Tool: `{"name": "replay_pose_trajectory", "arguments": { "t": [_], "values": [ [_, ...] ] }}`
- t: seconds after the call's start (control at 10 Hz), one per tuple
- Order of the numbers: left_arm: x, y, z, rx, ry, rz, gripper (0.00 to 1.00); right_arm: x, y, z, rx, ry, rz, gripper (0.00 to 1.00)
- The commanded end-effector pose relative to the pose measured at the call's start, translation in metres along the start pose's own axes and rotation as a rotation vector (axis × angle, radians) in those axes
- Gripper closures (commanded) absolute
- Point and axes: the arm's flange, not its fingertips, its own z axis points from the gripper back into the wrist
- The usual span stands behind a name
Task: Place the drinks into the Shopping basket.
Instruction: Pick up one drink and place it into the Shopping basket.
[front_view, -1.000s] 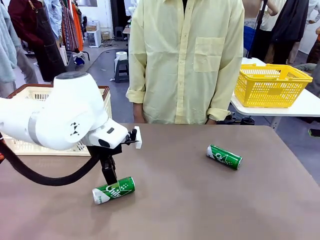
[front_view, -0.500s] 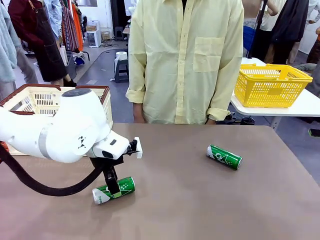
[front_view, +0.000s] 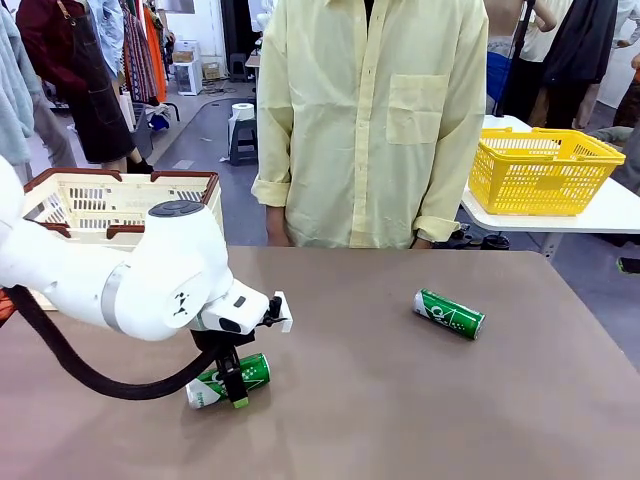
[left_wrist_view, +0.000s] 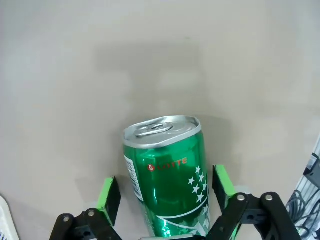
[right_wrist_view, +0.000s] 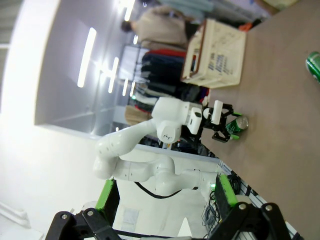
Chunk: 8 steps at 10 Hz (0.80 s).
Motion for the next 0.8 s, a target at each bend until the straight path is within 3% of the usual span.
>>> {"name": "replay_pose_trajectory", "arguments": {
  "t": [0.0,0.5,0.6,0.7],
  "values": [
    [0.005,0.003,0.005,0.008,0.03,0.012,1.0,0.001,0.006,-0.001,0.021,-0.011,-0.01,0.0],
    [-0.006,0.001,0.024,0.05,0.05,0.04,1.0,0.001,0.006,-0.001,0.021,-0.011,-0.01,0.0],
    [-0.011,0.0,0.047,0.069,0.074,0.054,1.0,0.001,0.006,-0.001,0.021,-0.011,-0.01,0.0],
    [-0.018,0.0,0.091,0.062,0.071,0.156,1.0,0.001,0.006,-0.001,0.021,-0.011,-0.01,0.0]
  ]
}}
